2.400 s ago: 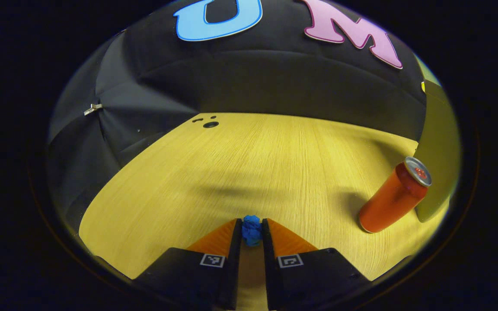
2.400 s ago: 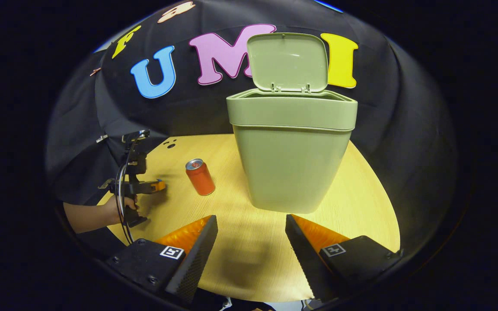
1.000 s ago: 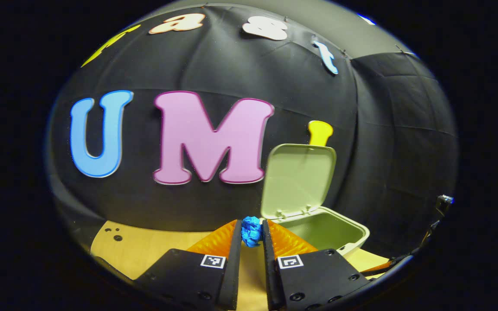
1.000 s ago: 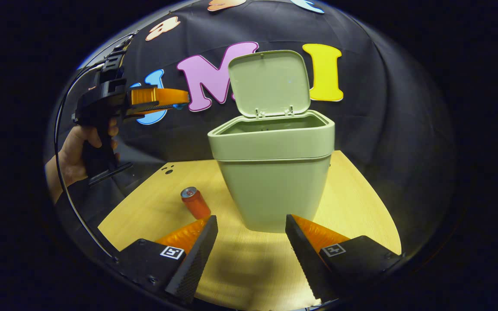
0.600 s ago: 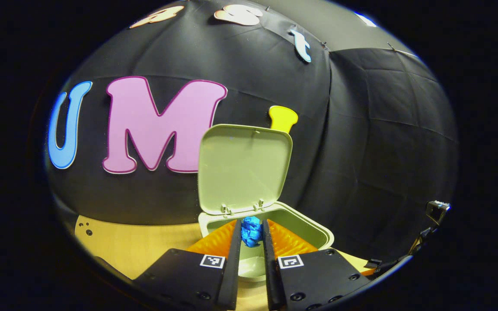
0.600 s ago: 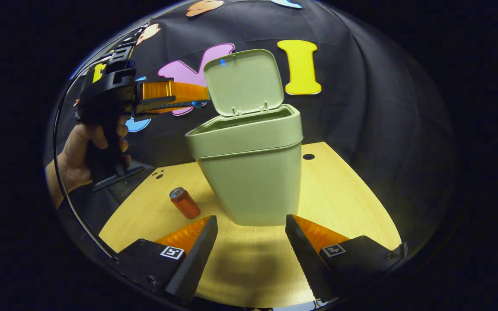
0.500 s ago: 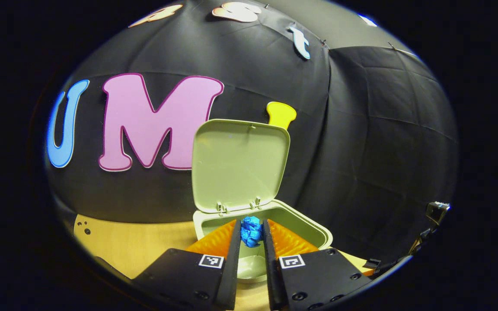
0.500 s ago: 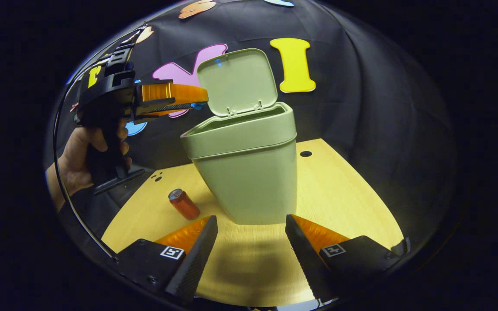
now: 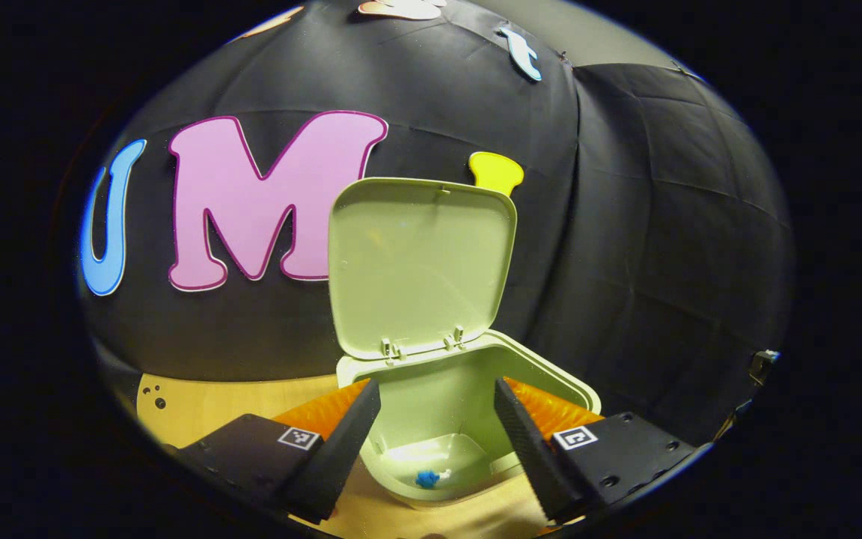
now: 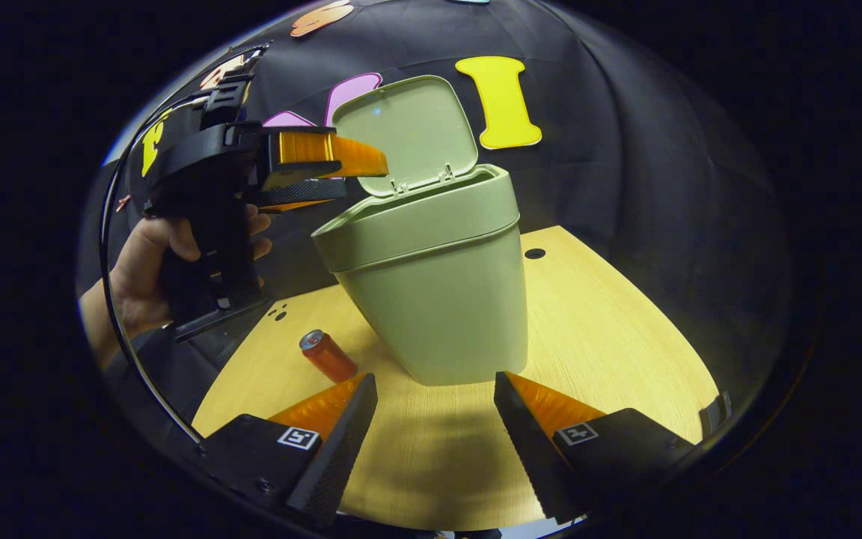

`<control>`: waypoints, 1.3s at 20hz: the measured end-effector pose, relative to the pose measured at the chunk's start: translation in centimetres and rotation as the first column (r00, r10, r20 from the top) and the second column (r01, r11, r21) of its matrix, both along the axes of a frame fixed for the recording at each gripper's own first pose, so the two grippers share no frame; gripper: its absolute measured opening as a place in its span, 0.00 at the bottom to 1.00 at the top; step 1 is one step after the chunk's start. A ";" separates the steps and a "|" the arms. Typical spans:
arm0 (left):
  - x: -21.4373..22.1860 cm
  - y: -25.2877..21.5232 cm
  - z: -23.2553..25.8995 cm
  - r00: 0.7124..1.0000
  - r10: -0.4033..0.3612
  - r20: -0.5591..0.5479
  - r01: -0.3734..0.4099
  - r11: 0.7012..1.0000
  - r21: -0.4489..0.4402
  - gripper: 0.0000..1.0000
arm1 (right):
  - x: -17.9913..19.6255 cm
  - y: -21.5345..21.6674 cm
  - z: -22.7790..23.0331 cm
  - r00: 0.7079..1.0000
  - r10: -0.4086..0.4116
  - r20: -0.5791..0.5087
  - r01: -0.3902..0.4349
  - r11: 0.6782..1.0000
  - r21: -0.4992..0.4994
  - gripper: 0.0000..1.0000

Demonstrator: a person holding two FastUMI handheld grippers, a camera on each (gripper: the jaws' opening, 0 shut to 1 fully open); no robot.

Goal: Press the lid of the desktop garbage bin to open it, pick up the crumpled paper on the desktop and throw it into the bin, then pick up the pop can on the desktop and drop it into the bin, and finally close the garbage bin lid.

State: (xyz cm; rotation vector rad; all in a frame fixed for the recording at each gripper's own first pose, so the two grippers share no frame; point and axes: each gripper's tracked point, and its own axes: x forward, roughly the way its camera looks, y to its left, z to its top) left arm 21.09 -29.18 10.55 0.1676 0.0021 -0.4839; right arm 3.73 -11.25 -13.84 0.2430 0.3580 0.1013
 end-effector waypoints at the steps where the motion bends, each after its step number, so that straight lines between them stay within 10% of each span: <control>1: 0.1 0.4 0.2 1.000 0.012 0.007 -0.012 1.000 -0.017 0.98 | -0.1 0.2 -0.1 1.000 0.005 0.001 -0.005 1.000 -0.013 0.99; 8: -0.3 13.0 -0.6 0.974 0.223 -0.031 -0.225 0.951 -0.214 0.98 | -0.6 2.7 -1.0 0.996 0.082 -0.024 -0.083 0.994 -0.072 0.99; 14: -3.2 26.6 -3.4 0.890 0.452 -0.059 -0.454 0.870 -0.192 0.96 | 0.4 7.5 -0.7 0.979 0.202 -0.015 -0.203 0.973 -0.111 0.99; 26: -12.7 41.3 -12.7 0.700 0.673 -0.238 -0.714 0.656 -0.244 0.96 | 6.9 18.6 -2.6 0.906 0.420 -0.052 -0.423 0.893 -0.154 0.99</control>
